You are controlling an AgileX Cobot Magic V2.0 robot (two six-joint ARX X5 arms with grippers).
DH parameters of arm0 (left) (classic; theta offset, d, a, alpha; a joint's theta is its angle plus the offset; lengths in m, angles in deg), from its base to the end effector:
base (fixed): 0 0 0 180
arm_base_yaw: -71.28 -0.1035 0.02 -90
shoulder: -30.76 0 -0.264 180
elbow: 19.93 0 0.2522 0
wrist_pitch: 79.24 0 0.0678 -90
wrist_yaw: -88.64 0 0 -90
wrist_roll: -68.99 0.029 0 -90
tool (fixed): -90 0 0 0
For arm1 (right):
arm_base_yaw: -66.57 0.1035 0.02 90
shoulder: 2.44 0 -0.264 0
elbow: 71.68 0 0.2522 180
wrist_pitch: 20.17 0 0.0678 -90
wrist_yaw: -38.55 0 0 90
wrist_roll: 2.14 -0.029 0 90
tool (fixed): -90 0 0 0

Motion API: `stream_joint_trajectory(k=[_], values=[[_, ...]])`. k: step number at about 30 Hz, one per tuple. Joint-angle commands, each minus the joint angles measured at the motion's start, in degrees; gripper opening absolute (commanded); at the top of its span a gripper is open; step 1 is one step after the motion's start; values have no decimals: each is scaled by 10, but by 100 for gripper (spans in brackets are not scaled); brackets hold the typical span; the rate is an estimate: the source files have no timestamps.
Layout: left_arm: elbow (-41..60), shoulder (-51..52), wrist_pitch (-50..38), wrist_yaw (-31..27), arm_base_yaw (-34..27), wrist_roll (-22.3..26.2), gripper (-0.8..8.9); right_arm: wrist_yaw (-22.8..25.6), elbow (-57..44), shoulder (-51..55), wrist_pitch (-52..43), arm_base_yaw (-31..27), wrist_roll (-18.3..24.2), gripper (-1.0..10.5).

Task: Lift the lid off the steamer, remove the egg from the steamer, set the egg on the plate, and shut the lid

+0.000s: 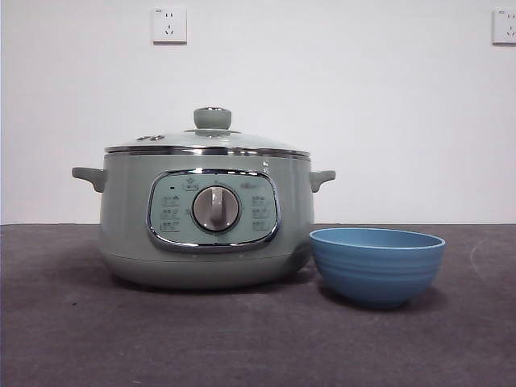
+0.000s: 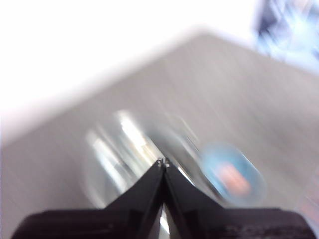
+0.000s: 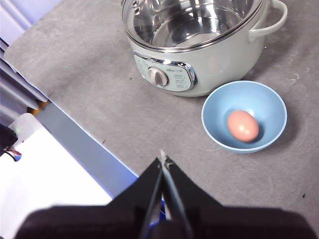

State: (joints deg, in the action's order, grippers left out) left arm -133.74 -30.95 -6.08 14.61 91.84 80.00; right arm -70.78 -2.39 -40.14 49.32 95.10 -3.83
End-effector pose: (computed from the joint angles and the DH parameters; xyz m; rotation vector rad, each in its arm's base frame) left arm 0.1274 -0.0563 0.5006 0.1984 0.3119 -0.6643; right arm 0.0842 0.0567 0.3386 -0.0279 0.6900 0.7937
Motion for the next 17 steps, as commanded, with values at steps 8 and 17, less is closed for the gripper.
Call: stream_joint_trajectory(k=[8, 17], values=[[174, 128, -281, 40, -145, 42, -4, 2, -1, 1, -2, 1, 3, 0], [521, 310, -449, -36, -209, 40, -4, 2, -1, 1, -2, 1, 3, 0]])
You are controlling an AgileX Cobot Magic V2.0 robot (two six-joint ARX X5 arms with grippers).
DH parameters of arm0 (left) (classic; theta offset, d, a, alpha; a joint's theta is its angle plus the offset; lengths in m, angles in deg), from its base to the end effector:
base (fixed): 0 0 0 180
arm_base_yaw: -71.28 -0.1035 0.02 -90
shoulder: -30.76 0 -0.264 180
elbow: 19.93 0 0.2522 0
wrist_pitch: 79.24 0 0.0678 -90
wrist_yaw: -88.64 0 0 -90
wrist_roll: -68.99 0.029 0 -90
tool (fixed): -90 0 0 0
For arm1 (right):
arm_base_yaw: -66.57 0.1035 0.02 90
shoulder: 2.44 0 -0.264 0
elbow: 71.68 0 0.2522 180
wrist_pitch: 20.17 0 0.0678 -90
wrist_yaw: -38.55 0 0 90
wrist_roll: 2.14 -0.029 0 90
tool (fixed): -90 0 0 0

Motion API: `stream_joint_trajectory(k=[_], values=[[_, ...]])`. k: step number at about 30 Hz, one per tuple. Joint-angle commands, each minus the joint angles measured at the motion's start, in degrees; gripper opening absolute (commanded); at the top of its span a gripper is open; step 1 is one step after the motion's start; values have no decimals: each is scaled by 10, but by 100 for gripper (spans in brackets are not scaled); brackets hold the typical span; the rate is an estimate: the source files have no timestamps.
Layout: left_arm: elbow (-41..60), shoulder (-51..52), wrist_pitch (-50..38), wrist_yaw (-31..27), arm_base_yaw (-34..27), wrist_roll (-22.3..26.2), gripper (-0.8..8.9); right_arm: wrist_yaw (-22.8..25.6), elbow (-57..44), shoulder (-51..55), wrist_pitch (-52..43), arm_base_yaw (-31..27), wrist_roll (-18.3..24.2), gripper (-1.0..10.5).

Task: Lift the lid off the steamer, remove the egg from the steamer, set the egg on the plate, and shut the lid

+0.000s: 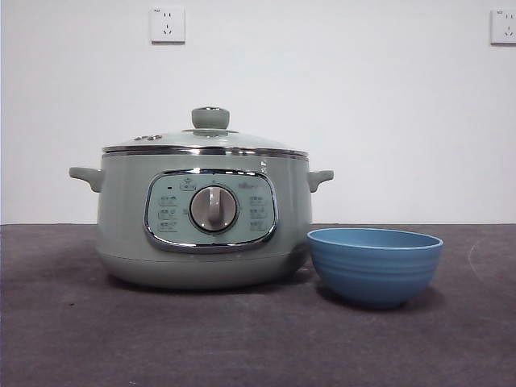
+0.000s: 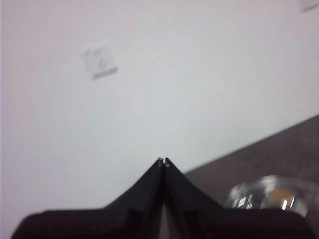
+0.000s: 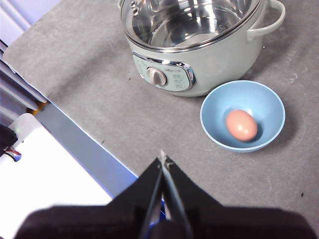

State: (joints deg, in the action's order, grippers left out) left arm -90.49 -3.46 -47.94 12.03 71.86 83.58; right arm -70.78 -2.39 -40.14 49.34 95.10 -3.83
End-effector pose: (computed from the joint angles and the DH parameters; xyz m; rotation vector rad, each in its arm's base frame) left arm 0.1004 -0.0077 0.4098 0.2631 -0.1182 -0.2312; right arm 0.0842 0.0567 0.3386 -0.0279 0.6904 0.7937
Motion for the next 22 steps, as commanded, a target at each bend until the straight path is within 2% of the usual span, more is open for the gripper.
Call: stream_joint_trajectory(k=[1, 7, 10, 16, 22], values=[[133, 59, -50, -12, -14, 1, -4, 2, -1, 1, -2, 1, 3, 0], [328, 173, -131, -16, -37, -47, -4, 2, -1, 1, -2, 1, 2, 0], [397, 215, -140, -34, -45, -77, -4, 2, -1, 1, -2, 1, 3, 0], [490, 280, -140, -115, -45, -123, -4, 2, -1, 1, -2, 1, 3, 0], [543, 328, -124, -131, -45, -162, -4, 2, -1, 1, -2, 1, 3, 0]])
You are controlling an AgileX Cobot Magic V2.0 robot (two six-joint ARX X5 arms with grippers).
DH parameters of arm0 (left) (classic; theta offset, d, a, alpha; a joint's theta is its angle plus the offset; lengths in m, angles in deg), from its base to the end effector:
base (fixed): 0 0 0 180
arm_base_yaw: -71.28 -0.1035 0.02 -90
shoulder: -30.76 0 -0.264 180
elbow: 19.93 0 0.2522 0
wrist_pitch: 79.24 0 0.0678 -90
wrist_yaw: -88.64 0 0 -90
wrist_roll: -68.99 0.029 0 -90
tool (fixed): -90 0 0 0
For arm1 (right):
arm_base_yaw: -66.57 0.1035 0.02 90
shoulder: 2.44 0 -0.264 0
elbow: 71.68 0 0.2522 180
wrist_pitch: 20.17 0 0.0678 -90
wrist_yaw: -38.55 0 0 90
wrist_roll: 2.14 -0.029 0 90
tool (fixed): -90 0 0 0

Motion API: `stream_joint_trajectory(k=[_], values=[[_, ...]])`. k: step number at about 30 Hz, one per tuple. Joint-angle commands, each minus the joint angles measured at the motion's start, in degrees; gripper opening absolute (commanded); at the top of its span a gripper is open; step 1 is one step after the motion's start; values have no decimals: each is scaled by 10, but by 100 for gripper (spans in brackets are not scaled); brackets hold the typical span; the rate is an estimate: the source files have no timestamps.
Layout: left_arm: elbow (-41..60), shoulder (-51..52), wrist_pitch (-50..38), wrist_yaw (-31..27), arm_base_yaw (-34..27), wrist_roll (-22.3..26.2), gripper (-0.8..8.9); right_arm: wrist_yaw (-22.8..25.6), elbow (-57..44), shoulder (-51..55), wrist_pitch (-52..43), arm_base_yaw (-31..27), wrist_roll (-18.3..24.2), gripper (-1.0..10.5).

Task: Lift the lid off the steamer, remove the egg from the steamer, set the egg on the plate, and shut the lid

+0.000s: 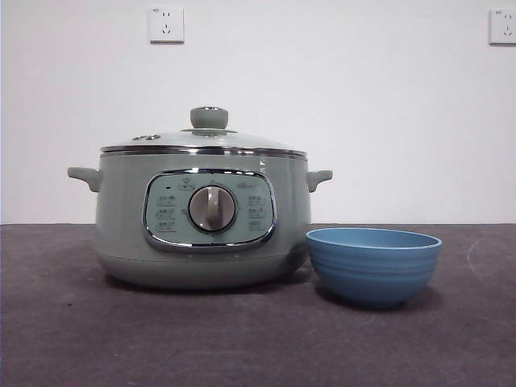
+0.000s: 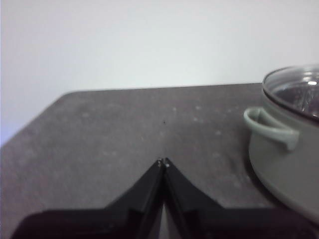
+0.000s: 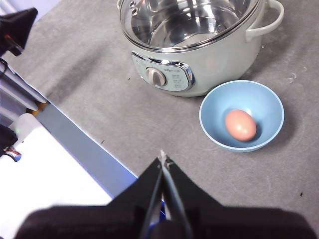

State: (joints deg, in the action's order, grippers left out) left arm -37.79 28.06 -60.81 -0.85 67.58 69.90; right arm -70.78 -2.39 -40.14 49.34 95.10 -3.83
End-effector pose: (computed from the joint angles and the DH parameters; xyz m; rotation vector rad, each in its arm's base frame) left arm 0.0962 0.0060 0.1764 0.0138 0.0575 0.0552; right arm 0.0842 0.0567 0.3386 -0.0279 0.6904 0.7937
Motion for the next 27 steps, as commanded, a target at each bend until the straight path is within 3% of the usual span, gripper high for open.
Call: stream_joint_trajectory(k=[1, 8, 27], values=[[22, 18, 9, -1, -2, -27, -4, 2, -1, 1, -2, 1, 3, 0], [39, 26, 59, 45, -2, -30, -4, 2, -1, 1, -2, 1, 3, 0], [38, 26, 56, 41, -2, -40, -4, 2, -1, 1, -2, 1, 3, 0]])
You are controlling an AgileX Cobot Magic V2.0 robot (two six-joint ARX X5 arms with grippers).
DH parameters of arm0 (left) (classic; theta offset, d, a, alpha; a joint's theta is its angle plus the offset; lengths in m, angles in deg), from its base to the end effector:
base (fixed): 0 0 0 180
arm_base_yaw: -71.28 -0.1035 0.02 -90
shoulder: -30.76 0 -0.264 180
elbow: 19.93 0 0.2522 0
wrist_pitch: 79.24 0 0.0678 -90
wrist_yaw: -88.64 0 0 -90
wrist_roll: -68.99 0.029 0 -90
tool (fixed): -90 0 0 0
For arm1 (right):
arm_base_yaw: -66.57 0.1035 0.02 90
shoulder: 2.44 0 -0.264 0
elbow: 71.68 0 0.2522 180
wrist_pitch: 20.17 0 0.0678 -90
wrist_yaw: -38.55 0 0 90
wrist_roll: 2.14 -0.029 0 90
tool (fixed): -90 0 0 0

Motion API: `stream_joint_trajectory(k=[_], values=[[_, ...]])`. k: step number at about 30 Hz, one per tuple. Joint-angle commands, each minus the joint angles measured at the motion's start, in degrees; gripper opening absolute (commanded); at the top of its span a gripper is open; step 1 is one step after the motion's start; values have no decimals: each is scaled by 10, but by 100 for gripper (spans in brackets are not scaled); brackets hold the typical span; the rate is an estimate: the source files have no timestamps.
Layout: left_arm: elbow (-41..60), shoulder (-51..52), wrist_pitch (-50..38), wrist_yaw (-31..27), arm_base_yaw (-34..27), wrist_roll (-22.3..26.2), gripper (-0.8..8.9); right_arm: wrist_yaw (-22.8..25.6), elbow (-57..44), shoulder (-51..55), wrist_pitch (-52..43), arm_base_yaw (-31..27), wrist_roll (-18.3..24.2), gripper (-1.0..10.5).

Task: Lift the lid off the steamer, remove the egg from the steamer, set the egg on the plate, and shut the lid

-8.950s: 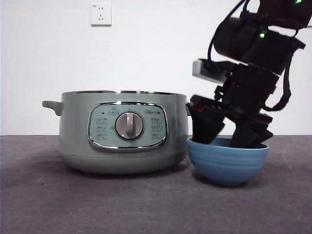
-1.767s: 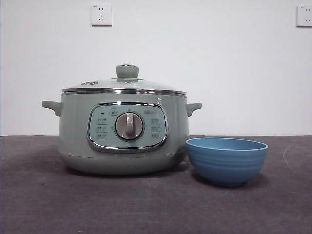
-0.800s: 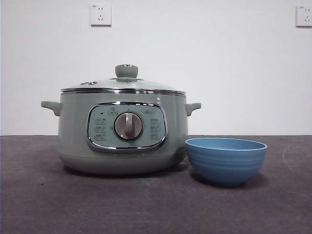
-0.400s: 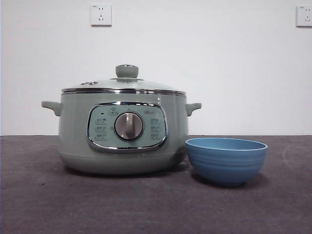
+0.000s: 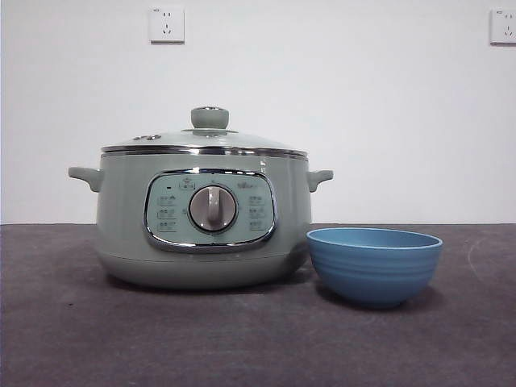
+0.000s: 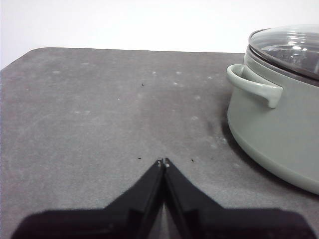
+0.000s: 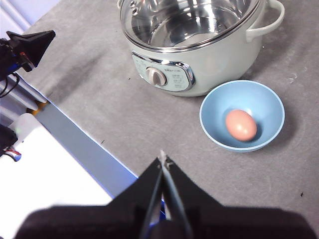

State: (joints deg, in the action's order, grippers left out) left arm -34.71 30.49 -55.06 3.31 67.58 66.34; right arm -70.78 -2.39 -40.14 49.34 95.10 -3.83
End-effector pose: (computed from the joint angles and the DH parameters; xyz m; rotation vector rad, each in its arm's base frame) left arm 0.0954 0.0038 0.1517 -0.0585 0.1687 -0.0130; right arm 0.0842 0.0567 0.3386 -0.0279 0.6904 0.7937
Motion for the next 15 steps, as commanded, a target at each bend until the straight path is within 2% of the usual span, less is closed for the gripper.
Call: stream_joint_trajectory(k=[1, 9, 13, 15], values=[[8, 2, -1, 0, -2, -4, -4, 2, -1, 1, -2, 1, 3, 0], [8, 2, -1, 0, -2, -4, -4, 1, -1, 2, -1, 3, 2, 0], [8, 2, -1, 0, -2, -4, -4, 27, -1, 28, -13, -8, 64, 0], [8, 2, -1, 0, -2, -4, -4, 27, -3, 45, -29, -31, 74, 0]])
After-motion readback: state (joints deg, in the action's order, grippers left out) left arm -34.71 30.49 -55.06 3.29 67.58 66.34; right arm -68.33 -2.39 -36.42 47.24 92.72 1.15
